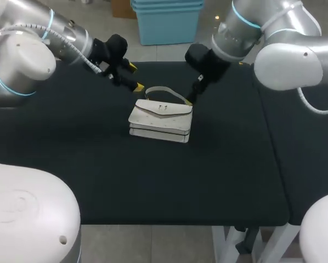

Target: Pick up the bag, open it, inspect its contents, close it, and place it on the opposite side

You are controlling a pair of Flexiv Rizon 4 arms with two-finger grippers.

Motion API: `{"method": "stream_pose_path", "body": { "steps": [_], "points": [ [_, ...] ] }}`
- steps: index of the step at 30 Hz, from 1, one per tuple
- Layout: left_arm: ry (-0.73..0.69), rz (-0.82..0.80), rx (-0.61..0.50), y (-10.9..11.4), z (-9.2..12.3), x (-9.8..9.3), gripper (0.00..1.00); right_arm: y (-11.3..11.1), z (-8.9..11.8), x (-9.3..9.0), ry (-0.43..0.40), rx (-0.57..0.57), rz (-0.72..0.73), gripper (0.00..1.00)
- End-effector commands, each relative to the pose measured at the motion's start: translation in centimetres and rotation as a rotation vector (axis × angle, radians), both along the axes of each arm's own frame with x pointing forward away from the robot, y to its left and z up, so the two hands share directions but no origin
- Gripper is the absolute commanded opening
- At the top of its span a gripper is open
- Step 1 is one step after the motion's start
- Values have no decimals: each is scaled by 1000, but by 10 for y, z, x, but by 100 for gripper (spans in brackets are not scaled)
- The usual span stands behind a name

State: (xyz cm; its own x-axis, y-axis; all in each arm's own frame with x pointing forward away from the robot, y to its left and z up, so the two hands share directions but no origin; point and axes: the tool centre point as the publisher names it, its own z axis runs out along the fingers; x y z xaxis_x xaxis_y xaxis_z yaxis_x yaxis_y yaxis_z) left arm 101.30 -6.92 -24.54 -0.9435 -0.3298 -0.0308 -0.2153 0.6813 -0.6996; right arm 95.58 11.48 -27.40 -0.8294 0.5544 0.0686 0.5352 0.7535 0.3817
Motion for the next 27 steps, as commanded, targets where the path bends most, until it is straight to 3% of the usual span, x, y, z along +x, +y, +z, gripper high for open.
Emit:
{"method": "stream_pose_path", "body": {
  "steps": [1, 8, 12, 19, 27],
  "points": [
    [260, 373, 131, 5, 1, -4, 100, -16, 5, -4, 109, 143, -258, 100],
    [594, 458, -74, 17, -10, -13, 100, -21, 5, -8, 185, 223, -442, 100],
    [705, 519, -146, 13, -20, -21, 100, -15, 5, -13, 163, 235, -554, 100],
    [696, 650, -178, 11, -27, -26, 100, -6, 5, -24, 112, 298, -687, 100],
    [671, 655, -165, 12, -27, -27, 100, -3, 2, -29, 99, 303, -704, 100]
  ]
}}
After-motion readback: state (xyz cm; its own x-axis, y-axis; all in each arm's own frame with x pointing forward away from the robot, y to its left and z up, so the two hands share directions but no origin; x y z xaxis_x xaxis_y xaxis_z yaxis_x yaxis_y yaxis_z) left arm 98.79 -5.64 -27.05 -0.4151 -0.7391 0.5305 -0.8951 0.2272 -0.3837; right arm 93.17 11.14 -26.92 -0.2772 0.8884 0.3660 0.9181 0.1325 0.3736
